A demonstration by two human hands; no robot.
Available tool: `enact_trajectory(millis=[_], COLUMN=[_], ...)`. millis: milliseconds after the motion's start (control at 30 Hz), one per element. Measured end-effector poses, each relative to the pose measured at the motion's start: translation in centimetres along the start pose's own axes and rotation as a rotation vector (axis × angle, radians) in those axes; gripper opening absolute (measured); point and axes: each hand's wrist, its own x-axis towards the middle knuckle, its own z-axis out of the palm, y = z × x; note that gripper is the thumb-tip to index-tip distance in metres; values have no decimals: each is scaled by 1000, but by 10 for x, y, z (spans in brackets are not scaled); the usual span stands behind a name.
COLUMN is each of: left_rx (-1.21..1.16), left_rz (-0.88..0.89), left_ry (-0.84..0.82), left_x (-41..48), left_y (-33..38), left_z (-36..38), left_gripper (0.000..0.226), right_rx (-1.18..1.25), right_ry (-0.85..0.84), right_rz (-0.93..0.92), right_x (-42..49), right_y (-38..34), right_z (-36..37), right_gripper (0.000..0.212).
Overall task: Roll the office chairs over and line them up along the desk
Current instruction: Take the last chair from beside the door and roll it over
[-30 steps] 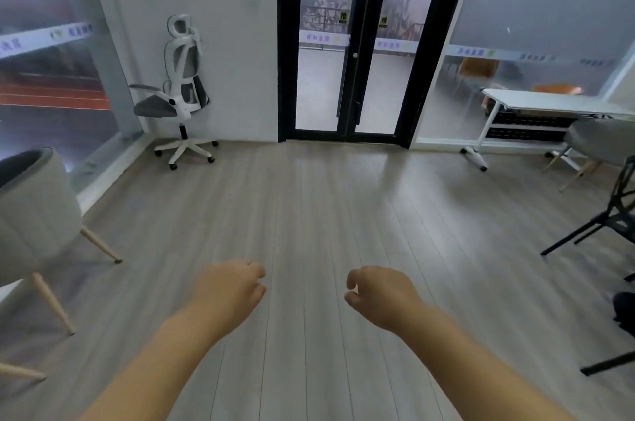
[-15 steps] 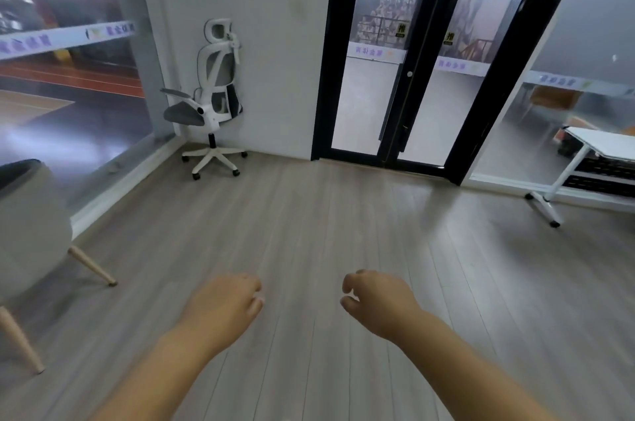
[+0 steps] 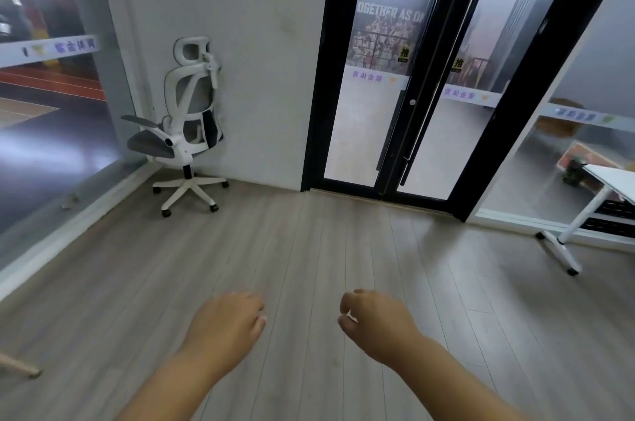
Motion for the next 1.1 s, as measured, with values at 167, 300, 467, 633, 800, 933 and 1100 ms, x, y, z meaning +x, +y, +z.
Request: enact_trajectory(millis=[167,300,467,633,800,933,1100], left_rx=[-1,47,74,54,71,91,48], left_rz=[-45,-80,-195,-275,-331,-350,-362], left_ry=[-67,-23,20,35,49,106,151], left_x=[108,210,328,419,518,609,738], left_y=[-11,-10,-6,-24,-61,-104,-165], left_z=[21,22,6,-2,3,6,-7], left_gripper=[24,26,30,27,25,27,28], right_rx=[22,16,-43,-142,-156,-172,-146], right_ry=[-17,-30,-58,-92,-73,-58,-28], right_rz=[-22,-84,-171,-274,-324,-327,-311], right_x=[102,202,331,440,555,655,794], right_y=[55,103,159,193,213,224,225], right_z=[1,-15,-49,-71,-75,-83,-116], right_gripper=[29,29,28,29,29,29,29])
